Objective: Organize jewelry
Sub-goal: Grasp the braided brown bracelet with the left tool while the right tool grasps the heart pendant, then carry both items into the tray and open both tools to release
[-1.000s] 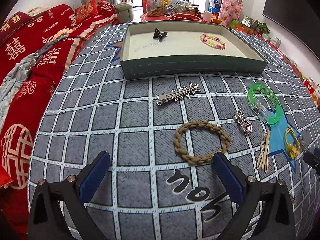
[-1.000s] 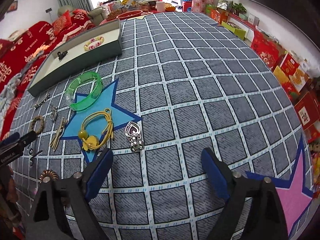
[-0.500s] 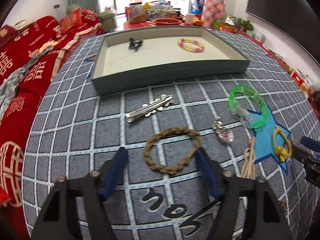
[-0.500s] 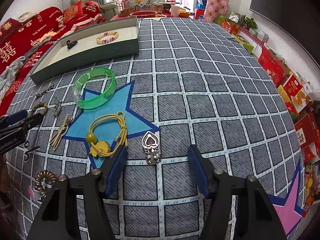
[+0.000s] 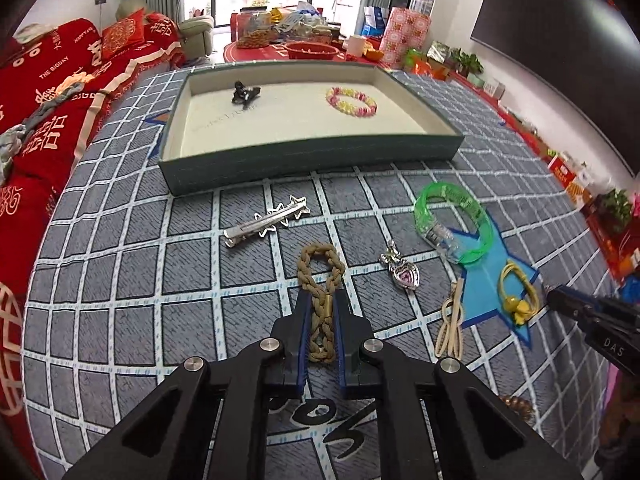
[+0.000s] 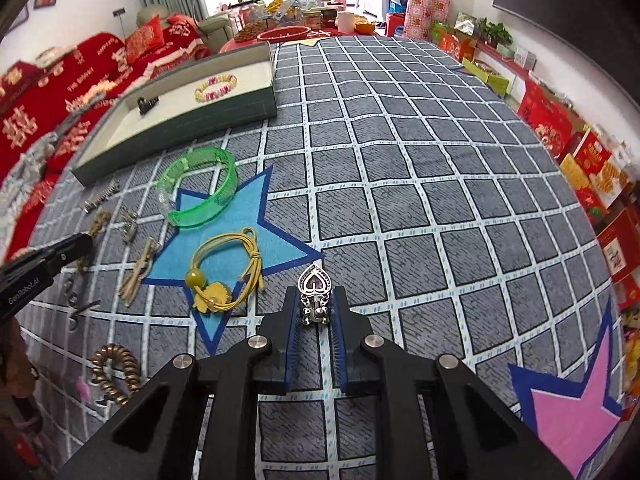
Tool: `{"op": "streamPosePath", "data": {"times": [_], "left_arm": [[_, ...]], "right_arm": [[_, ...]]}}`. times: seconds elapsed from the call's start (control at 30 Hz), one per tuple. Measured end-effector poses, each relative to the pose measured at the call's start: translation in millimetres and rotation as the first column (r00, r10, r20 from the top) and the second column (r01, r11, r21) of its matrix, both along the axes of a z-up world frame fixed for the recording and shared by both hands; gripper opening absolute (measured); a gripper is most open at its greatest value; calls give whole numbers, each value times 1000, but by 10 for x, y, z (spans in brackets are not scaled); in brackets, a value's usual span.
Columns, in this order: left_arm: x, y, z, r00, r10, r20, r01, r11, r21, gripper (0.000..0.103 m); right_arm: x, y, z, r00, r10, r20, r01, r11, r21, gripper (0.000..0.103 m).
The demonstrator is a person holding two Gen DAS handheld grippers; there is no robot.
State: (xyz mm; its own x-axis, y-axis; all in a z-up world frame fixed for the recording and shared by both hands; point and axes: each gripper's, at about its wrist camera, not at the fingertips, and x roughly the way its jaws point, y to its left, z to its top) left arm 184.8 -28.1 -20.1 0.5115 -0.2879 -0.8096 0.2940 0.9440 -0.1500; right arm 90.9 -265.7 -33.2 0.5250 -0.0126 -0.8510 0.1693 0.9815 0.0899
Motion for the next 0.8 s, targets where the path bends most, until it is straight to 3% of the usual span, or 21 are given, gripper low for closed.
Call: {"op": "streamPosePath", "data": {"times": [0.43,0.8], "left_arm": [[-54,92,386,998,1,56,2,999,-50,23],[273,198,889,994,25,110,-16,996,-84,23]], "right_arm": [[37,-93,326,997,-2,72,-6,994,112,17],[600,-12,774,988,69,136,-94,978,187,17]]}}
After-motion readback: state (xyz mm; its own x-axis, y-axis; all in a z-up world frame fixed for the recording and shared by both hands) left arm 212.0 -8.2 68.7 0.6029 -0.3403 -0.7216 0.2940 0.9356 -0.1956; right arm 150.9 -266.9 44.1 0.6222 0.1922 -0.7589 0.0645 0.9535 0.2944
